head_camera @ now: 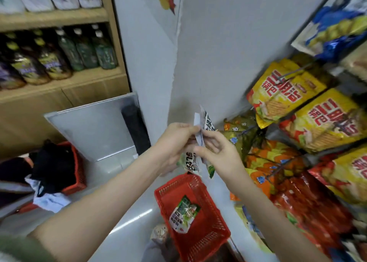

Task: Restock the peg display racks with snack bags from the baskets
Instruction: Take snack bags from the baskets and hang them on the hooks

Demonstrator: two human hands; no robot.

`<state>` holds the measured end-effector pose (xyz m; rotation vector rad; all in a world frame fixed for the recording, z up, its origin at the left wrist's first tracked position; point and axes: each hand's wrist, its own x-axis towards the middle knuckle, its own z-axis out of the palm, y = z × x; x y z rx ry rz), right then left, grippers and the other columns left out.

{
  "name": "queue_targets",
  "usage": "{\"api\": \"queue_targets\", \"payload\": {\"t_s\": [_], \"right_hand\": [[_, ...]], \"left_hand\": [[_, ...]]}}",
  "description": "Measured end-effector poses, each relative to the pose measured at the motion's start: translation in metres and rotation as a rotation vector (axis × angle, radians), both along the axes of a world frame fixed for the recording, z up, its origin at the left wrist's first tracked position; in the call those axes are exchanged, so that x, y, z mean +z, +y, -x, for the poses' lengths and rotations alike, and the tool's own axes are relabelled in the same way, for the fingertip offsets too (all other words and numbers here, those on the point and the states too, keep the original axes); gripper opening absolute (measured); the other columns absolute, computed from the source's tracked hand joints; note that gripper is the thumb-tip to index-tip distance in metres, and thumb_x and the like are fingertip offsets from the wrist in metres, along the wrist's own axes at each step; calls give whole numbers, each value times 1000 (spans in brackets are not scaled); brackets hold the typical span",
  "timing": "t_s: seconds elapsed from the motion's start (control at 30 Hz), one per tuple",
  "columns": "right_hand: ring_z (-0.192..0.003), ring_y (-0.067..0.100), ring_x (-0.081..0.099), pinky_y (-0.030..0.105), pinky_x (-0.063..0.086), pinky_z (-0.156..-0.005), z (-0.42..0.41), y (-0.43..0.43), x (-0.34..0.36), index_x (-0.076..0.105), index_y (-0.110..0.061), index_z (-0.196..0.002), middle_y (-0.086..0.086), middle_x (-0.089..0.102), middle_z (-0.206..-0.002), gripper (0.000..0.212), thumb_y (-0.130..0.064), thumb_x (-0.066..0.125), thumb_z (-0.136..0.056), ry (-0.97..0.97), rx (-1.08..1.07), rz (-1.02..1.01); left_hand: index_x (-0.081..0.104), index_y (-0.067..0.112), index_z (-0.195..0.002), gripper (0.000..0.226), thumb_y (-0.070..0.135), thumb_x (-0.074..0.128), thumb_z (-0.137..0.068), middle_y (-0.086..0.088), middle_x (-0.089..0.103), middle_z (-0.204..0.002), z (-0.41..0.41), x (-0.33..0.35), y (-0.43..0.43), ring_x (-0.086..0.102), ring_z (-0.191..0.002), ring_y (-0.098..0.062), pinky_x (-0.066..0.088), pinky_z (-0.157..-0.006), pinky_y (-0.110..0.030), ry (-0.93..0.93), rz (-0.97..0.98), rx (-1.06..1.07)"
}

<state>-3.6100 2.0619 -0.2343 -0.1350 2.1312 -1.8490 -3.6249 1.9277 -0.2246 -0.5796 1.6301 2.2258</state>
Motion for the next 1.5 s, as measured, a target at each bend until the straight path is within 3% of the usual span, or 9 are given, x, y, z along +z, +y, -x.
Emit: {"api": "queue_targets", "payload": {"t_s": [0.17,0.27,0.37,0.5,0.7,0.97,1.07,1.3,1.5], "right_hand": [[-97,4,63,17,52,-80,-1,16,25,57,-18,-116,-11,65,-112,37,0,66,-85,134,-133,-143],[-93,15,65,41,53,-84,-1,35,38,61,-28,-113,-6,68,-108,34,-5,58,-89,222,-221,-232],[-98,27,67,50,53,-87,-6,55,54,66,-30,-109,4,71,-105,40,2,51,-90,130,-317,-21],[-91,32,68,41,56,-76,-14,72,65,62,-10,-119,18,70,-105,40,11,43,-91,-43,-435,389],[-86,28,69,38,58,-73,-20,72,78,36,-24,-145,5,71,-98,68,17,38,-90,-138,-501,640],[-115,32,59,46,47,-100,-9,72,80,41,-16,-143,11,56,-130,59,14,39,-92,-168,-497,569],[-119,30,58,35,51,-95,-5,77,77,41,-11,-142,15,61,-125,45,-3,45,-98,-140,-373,471],[-124,18,38,40,30,-107,8,102,63,62,-23,-111,-3,47,-115,25,-19,66,-87,404,-287,-602],[-126,30,42,27,30,-97,10,105,69,55,-14,-79,14,60,-109,13,-15,66,-87,399,-101,-618]], "left_hand": [[62,3,-86,22,11,44,-96,-12,66,-79,8,43,12,64,-70,-18,57,-63,-21,12,-132,-83],[67,5,-101,21,2,47,-94,-13,71,-98,5,56,21,69,-82,-14,56,-77,-18,140,-77,-224],[58,8,-126,40,-8,53,-91,-9,59,-132,-5,57,32,60,-110,-7,46,-93,-13,407,177,-464],[6,23,-153,106,37,77,-77,8,-3,-159,-32,28,59,-3,-146,-4,6,-116,-20,800,837,-898],[47,10,-129,70,9,78,-67,-15,60,-123,-43,-3,92,50,-115,-27,39,-98,-36,997,1058,-258],[66,9,-114,32,12,54,-85,-13,70,-105,-41,26,84,61,-99,-31,38,-74,-32,762,1019,-112],[59,2,-73,24,17,58,-92,-23,64,-75,-29,31,68,56,-70,-31,31,-62,-37,585,890,-12],[68,20,-79,10,23,66,-88,1,71,-74,-25,34,46,62,-62,-14,47,-61,-27,356,534,-2],[72,17,-95,9,21,69,-87,1,75,-90,-28,30,39,71,-83,-14,55,-77,-29,341,427,-72]]}}
